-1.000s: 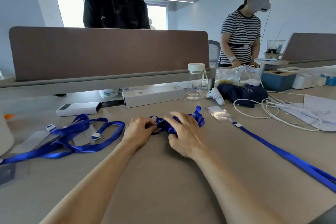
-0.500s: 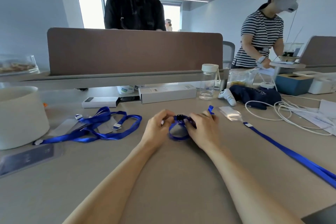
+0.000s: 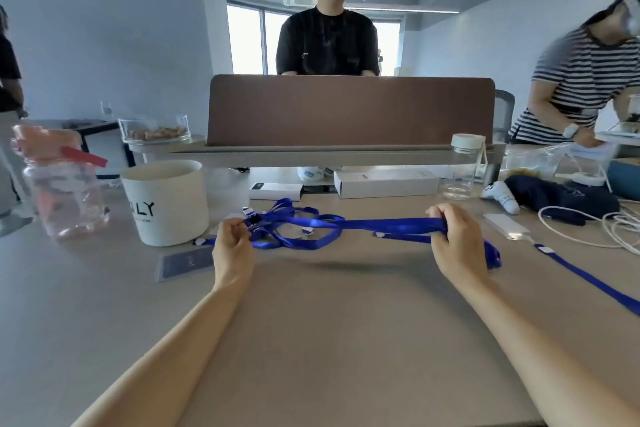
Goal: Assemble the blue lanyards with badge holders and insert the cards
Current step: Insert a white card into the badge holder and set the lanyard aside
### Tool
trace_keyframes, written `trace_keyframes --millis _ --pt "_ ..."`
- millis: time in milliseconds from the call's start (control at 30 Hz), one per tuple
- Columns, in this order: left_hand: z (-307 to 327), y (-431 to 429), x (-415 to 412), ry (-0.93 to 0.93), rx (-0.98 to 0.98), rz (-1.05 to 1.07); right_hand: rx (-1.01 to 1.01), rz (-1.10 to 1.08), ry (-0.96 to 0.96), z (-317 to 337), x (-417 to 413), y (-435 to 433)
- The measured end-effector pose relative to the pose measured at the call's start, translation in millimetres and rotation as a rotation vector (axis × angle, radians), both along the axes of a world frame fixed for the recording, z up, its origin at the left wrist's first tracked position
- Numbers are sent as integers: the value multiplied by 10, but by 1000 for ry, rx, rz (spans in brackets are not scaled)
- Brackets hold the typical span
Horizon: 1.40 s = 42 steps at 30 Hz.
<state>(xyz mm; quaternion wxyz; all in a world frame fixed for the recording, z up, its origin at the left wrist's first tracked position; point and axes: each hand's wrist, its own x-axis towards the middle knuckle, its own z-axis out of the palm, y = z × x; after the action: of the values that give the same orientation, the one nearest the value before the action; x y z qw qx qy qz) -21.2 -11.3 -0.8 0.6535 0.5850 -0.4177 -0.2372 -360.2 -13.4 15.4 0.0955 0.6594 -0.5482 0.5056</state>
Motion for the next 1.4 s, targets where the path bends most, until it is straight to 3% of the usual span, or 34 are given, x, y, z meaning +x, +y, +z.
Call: trace_keyframes --millis 100,200,300,433,533,667,767,833,933,1067,1267,1400 --pt "40 151 343 56 -10 43 138 56 23 8 286 65" --pt "71 233 520 227 -47 9 339 98 19 -46 633 116" --pt "83 260 569 355 -49 -62 412 202 30 -106 1067 147" --pt "87 250 584 356 -25 -123 477 373 -100 -67 1515 82" --pt "85 284 523 225 -38 -193 570 544 -115 -48 1572 52" --pt "73 363 388 128 -56 -370 880 835 -75 85 1289 13" --pt "42 366 323 38 -51 -508 852 677 -26 152 1003 -111" --pt "10 316 286 -191 -11 -502 863 498 158 148 842 -179" --pt "9 200 155 -539 53 -458 1005 463 357 139 755 -199" --pt "9 63 -88 -802 40 -419 886 476 296 76 718 -274" --pt "-32 64 -86 -975 98 -569 807 440 252 4 707 -283" --pt "-97 27 -85 -1029 58 -479 877 372 280 54 626 -275"
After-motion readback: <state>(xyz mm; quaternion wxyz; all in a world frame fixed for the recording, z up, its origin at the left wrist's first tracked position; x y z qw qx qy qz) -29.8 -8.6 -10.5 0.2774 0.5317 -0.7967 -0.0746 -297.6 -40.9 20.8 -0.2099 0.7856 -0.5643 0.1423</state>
